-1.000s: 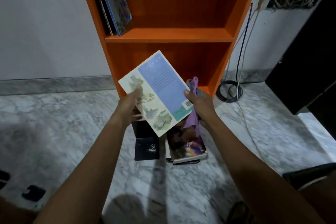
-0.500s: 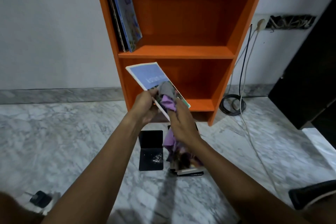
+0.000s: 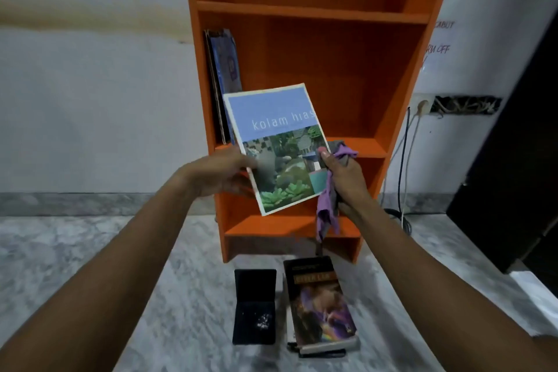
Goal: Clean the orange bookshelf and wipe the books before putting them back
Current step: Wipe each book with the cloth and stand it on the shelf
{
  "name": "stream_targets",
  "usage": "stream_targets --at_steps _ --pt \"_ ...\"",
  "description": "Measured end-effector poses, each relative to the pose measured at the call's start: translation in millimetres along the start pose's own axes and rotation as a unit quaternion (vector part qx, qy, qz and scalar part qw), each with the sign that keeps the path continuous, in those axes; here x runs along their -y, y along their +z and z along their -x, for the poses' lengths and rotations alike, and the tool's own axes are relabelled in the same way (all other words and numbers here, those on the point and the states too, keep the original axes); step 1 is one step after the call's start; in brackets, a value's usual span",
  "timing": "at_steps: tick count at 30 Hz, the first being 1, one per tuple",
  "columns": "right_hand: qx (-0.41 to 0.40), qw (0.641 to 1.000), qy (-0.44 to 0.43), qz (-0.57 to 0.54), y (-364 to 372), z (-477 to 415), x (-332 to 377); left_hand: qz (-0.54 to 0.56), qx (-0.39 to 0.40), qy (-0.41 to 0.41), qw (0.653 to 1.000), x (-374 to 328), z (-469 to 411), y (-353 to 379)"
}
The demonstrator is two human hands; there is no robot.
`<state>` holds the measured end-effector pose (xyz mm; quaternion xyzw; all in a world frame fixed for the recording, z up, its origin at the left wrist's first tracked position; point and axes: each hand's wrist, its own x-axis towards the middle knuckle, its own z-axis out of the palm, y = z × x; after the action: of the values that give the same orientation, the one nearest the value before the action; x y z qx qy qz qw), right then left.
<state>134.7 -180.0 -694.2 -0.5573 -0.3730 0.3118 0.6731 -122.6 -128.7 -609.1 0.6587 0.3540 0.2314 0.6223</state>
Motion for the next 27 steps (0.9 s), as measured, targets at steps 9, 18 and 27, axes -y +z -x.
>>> stream_targets --at_steps 9,18,27 --pt "-0.151 0.975 -0.095 0.135 30 -48 49 -0.103 -0.155 0.187 0.964 -21 -40 -11" --pt "0.013 0.983 -0.065 0.171 107 -132 29 -0.274 -0.396 0.248 0.841 -28 -131 -19" --pt "0.059 0.981 -0.044 0.177 182 -183 -10 -0.281 -0.499 0.21 0.793 23 -184 -44"
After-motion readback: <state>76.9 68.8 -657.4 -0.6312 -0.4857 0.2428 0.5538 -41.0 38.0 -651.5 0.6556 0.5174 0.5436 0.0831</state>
